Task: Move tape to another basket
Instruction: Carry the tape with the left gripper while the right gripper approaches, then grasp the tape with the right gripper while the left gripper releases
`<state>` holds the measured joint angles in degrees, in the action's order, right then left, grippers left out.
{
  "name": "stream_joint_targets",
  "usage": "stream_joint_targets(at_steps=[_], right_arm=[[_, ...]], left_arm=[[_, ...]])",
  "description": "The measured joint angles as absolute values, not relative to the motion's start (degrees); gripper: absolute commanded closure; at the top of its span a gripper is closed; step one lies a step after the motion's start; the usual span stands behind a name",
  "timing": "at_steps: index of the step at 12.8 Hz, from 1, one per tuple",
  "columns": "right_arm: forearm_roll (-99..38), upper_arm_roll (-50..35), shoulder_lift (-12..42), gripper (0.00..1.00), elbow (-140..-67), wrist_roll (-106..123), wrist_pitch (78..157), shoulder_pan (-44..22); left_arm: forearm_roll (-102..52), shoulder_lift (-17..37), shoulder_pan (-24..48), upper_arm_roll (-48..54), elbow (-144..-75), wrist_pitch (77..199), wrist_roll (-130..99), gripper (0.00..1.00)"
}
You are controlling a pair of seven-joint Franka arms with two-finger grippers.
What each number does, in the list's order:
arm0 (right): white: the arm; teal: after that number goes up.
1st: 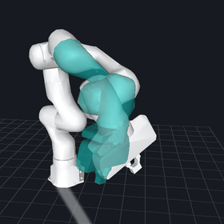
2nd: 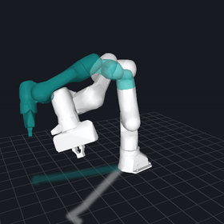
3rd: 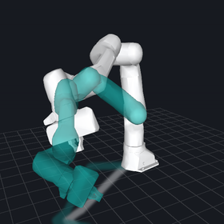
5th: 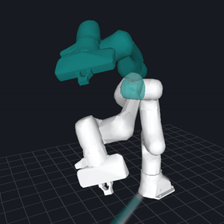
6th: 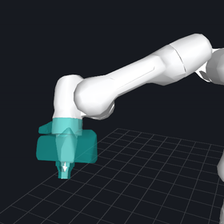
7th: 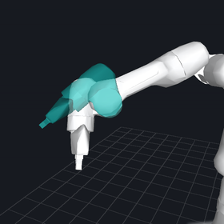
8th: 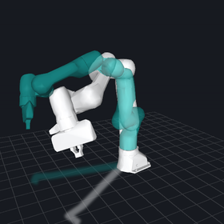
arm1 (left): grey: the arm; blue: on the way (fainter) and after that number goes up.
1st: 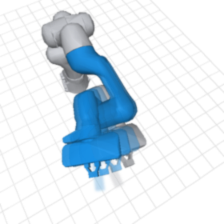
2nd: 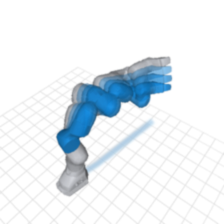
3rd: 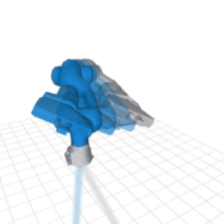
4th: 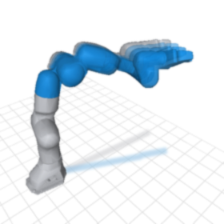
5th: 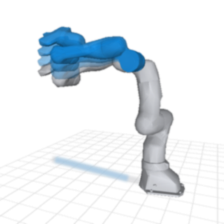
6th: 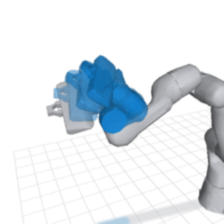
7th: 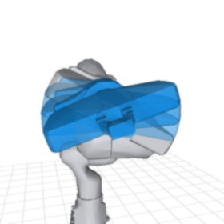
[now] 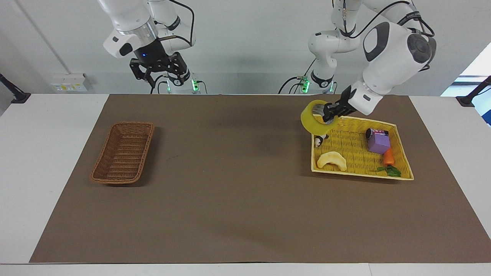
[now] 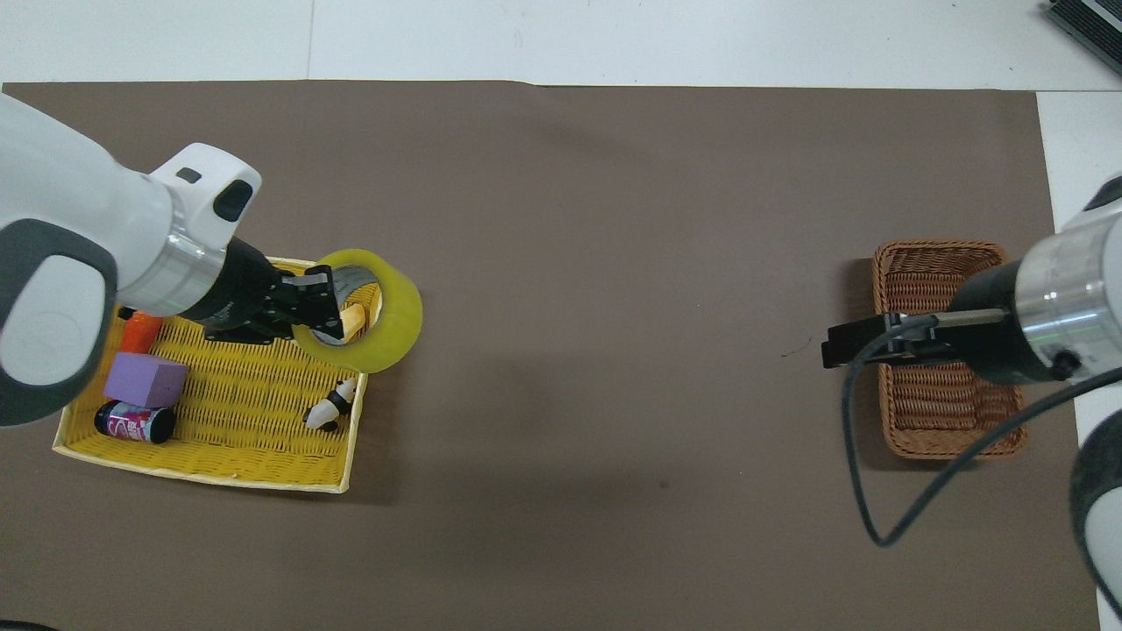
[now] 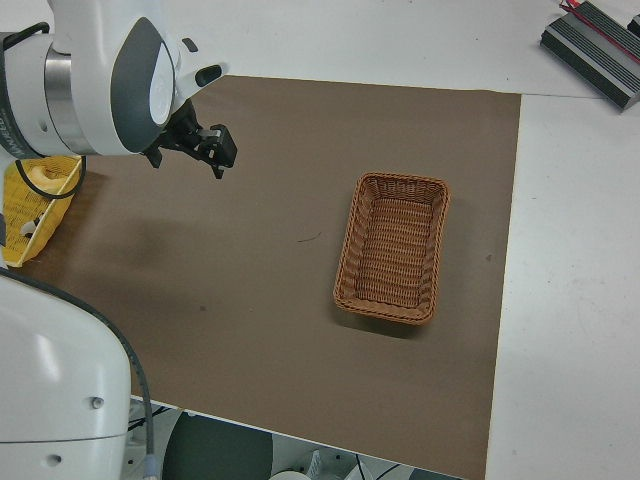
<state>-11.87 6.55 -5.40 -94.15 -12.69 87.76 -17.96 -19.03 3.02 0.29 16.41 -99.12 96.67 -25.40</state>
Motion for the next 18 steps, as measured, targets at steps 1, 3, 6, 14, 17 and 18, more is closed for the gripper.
stream_joint_targets(at_steps=[1, 3, 6, 14, 17, 18], right_arm=[[-15.45, 6.52, -5.23, 0.00, -95.30, -15.56, 89.17, -18.84], [-23.10, 6.54, -4.26, 0.00, -96.68, -20.09, 91.97, -19.21], [-30.68, 6.59, -2.17, 0.00, -99.18, -22.37, 95.09, -19.38], [-41.27, 6.64, 2.89, 0.00, -105.15, -20.13, 103.91, -23.60], [-41.49, 7.05, 2.74, 0.36, -105.41, -18.73, 103.89, -23.51], [-41.51, 7.05, 2.68, 0.63, -105.47, -18.46, 103.88, -23.52]], left_arm=[[-20.84, 2.42, 2.19, 16.47, -101.12, 99.51, -26.59, 1.00], [-24.09, 1.25, 5.00, 16.51, -105.92, 106.36, -27.24, 1.00], [-27.03, 0.92, 9.54, 16.47, -110.11, 115.48, -31.47, 1.00], [-27.28, 0.85, 22.26, 16.46, -109.53, 121.10, -46.27, 1.00], [-27.30, 0.85, 22.73, 16.36, -108.88, 122.89, -47.77, 1.00], [-27.30, 0.87, 22.73, 16.32, -108.84, 123.60, -47.98, 1.00]])
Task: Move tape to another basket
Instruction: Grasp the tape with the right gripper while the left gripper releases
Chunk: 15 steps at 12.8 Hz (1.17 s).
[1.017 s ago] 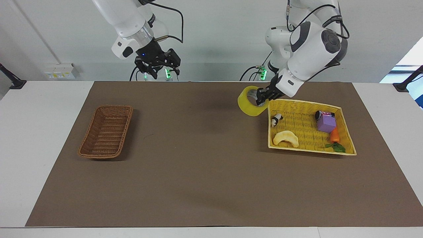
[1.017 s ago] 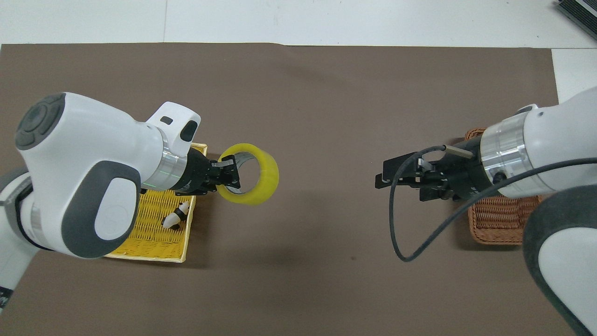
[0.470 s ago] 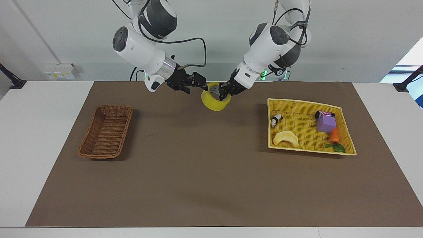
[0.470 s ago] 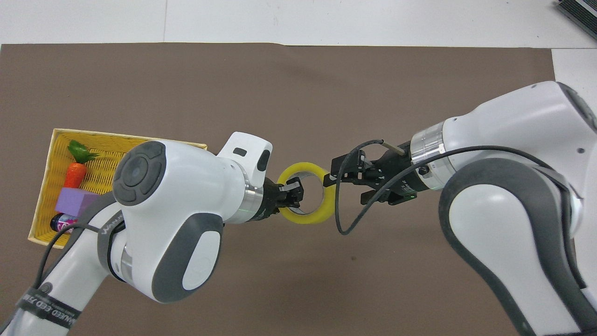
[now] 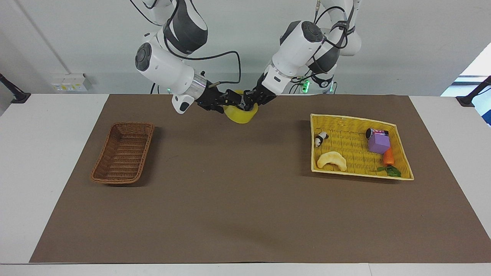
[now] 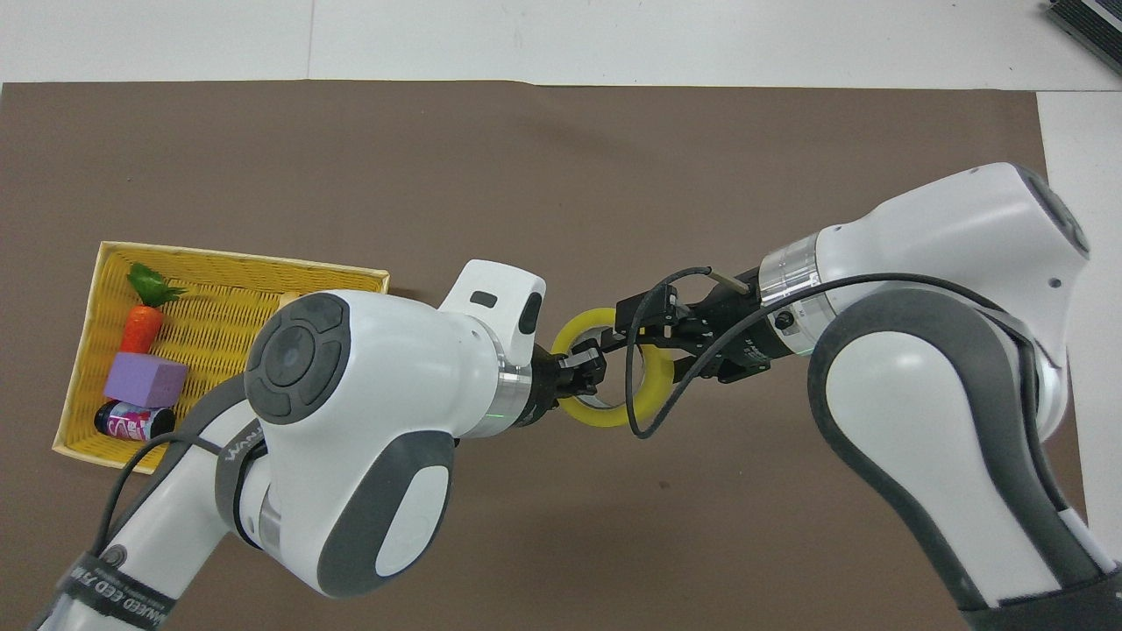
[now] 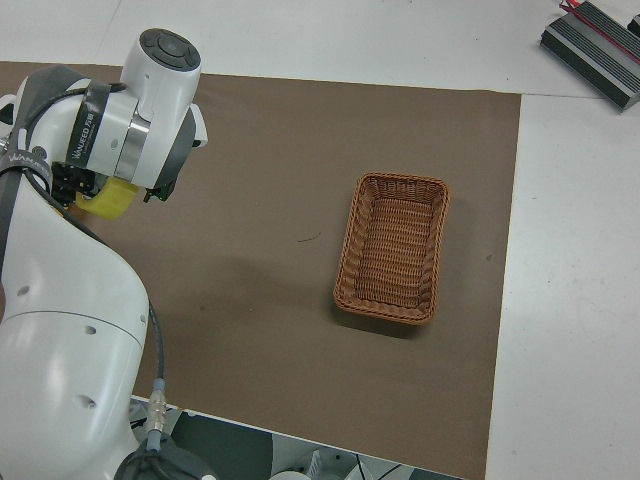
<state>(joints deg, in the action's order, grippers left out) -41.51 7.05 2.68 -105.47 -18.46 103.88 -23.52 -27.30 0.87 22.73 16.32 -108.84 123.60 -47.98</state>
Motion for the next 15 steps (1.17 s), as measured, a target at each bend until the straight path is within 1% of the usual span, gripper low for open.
stream_joint_targets(at_steps=[1, 2, 3, 4, 5, 11, 15], right_arm=[[-41.71, 7.04, 2.57, 0.96, -105.44, -18.38, 103.88, -23.54], [-41.70, 7.04, 2.51, 1.00, -105.55, -18.18, 103.87, -23.55], [-41.70, 7.00, 2.56, 1.00, -105.71, -18.01, 103.87, -23.58], [-41.68, 7.01, 2.57, 1.00, -105.95, -18.01, 103.87, -23.56], [-41.69, 7.03, 2.56, 1.00, -105.97, -18.01, 103.85, -23.55], [-41.65, 7.32, 2.55, 1.00, -106.40, -18.46, 103.88, -23.27], [-39.26, 7.34, 2.58, 1.00, -106.53, -18.25, 103.88, -22.24]], left_arm=[[-27.31, 1.07, 22.82, 16.33, -108.86, 123.74, -48.00, 1.00], [-27.55, 1.26, 22.91, 16.36, -108.78, 124.08, -48.00, 1.00], [-27.94, 1.29, 23.00, 16.44, -108.60, 124.28, -48.00, 1.00], [-28.05, 1.28, 23.01, 16.44, -108.38, 124.36, -47.96, 0.61], [-28.11, 1.30, 23.01, 16.43, -108.35, 124.42, -47.82, 0.01], [-28.12, 0.73, 21.74, 14.62, -107.65, 125.38, -48.11, 0.00], [-28.10, 0.51, 13.18, 14.17, -106.80, 123.79, -48.06, 0.00]])
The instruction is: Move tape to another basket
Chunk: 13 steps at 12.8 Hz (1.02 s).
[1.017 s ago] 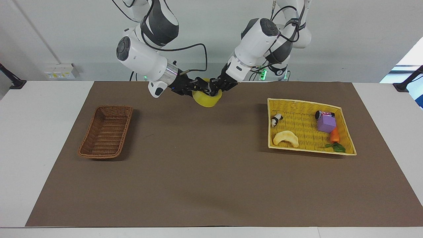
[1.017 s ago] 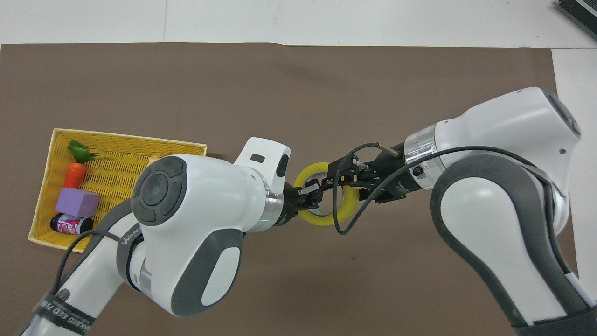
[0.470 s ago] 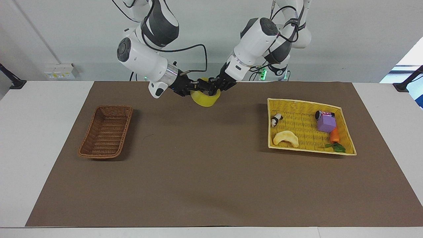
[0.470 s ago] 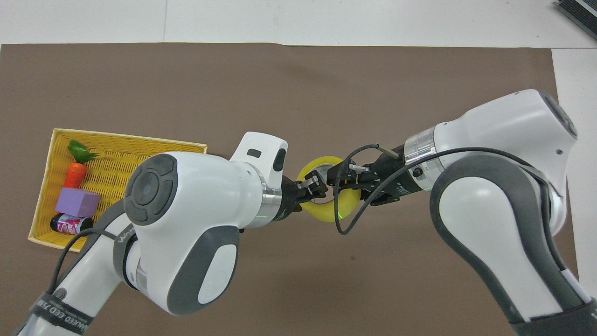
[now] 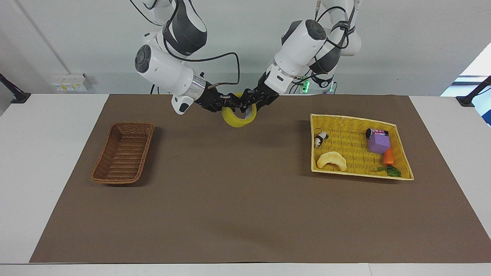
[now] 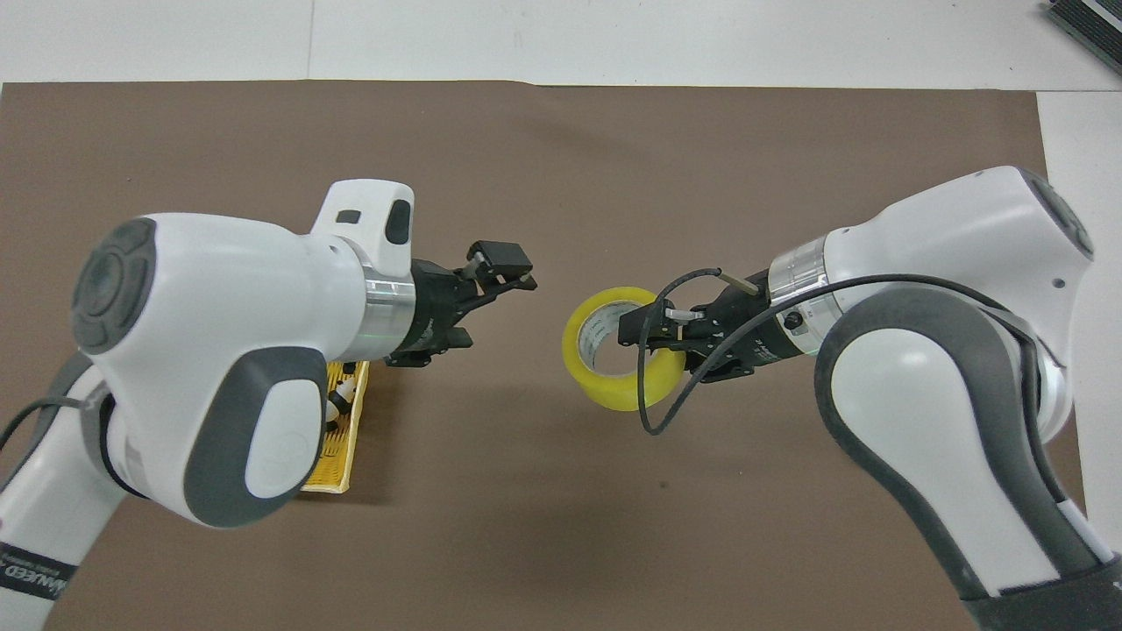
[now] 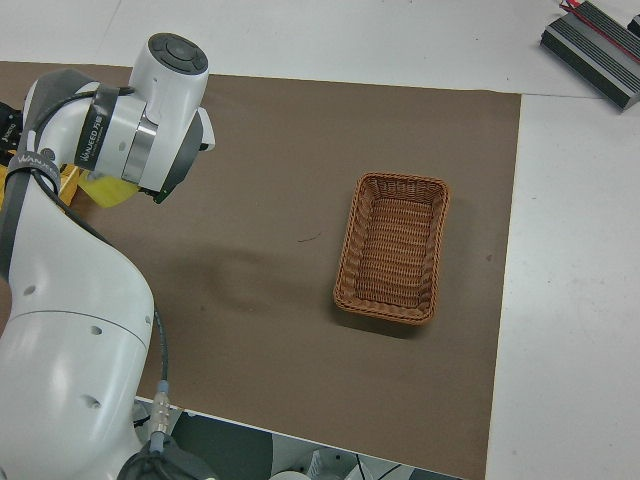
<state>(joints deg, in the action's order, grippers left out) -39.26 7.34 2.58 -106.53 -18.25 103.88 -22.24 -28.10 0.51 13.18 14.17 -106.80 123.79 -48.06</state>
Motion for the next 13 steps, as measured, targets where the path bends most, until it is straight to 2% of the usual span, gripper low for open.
stream_joint_targets(at_steps=[4, 7, 10, 13], right_arm=[[-28.88, 7.47, 2.67, 1.00, -106.95, -8.82, 103.19, -15.32], [-19.96, 7.69, 2.39, 1.00, -109.97, 4.79, 102.96, -8.02], [-18.15, 7.99, 2.09, 1.00, -113.20, 19.28, 103.99, 2.39], [-16.59, 8.02, 2.21, 1.00, -116.35, 22.91, 107.84, 7.44]], left_arm=[[-24.93, 0.56, 3.89, 13.94, -106.80, 121.61, -44.98, 0.00], [-18.52, 0.57, -1.20, 13.94, -106.80, 117.72, -31.91, 0.00], [-12.38, 0.56, -6.69, 13.90, -106.76, 114.35, -14.72, 0.00], [-3.92, 0.49, -8.70, 13.92, -104.75, 109.33, -2.64, 0.00]])
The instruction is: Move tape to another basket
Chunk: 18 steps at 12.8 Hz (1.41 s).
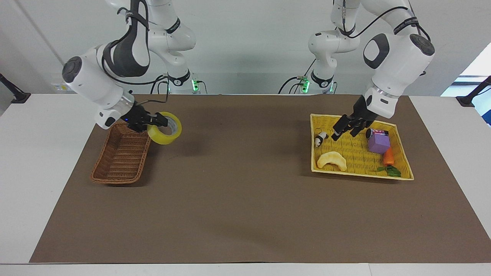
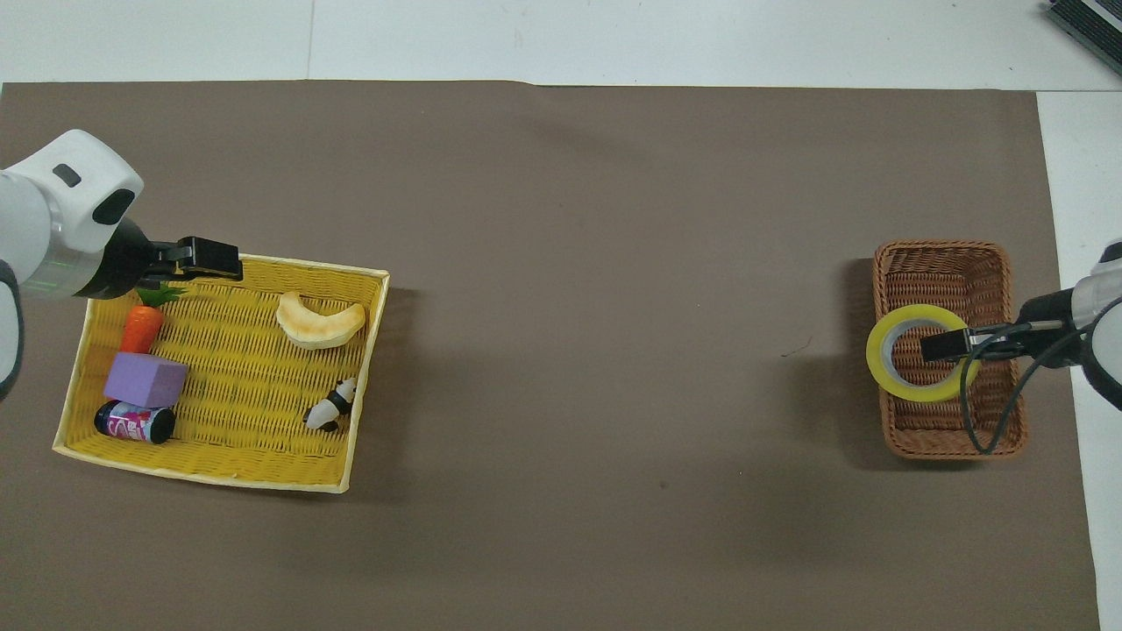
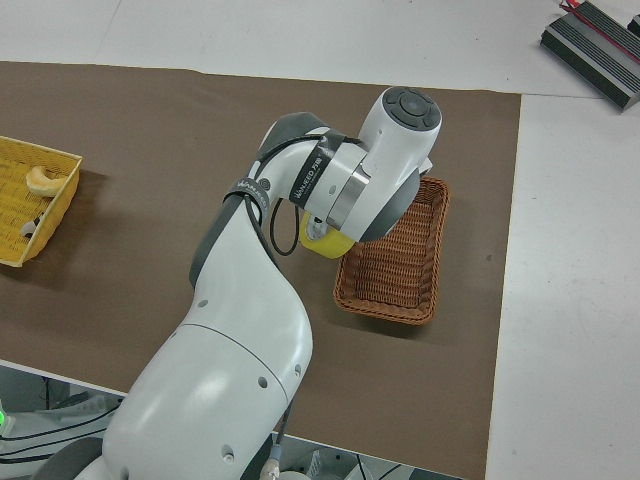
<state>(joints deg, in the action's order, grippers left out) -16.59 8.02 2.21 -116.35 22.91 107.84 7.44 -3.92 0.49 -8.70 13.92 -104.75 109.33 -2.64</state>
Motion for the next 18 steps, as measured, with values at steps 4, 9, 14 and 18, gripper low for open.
stream_joint_targets(at_steps=[4, 9, 14, 18], right_arm=[[-16.49, 7.97, 5.68, 1.00, -117.84, 25.31, 113.72, 10.59], [-16.50, 7.92, 7.82, 1.00, -117.82, 25.53, 116.16, 11.57], [-16.50, 7.90, 8.78, 0.57, -117.83, 27.95, 116.92, 12.51], [-16.49, 7.86, 9.73, 0.00, -117.83, 27.99, 118.04, 12.51]], left_arm=[[1.90, 0.34, -8.66, 14.66, -95.40, 93.60, -0.59, 0.00], [1.90, 0.52, -8.68, 14.33, -89.81, 85.66, -0.36, 0.00], [1.90, 0.89, -8.69, 14.30, -89.81, 85.64, -0.36, 0.00], [1.93, 0.90, -8.78, 13.50, -89.81, 85.61, -0.39, 0.00]])
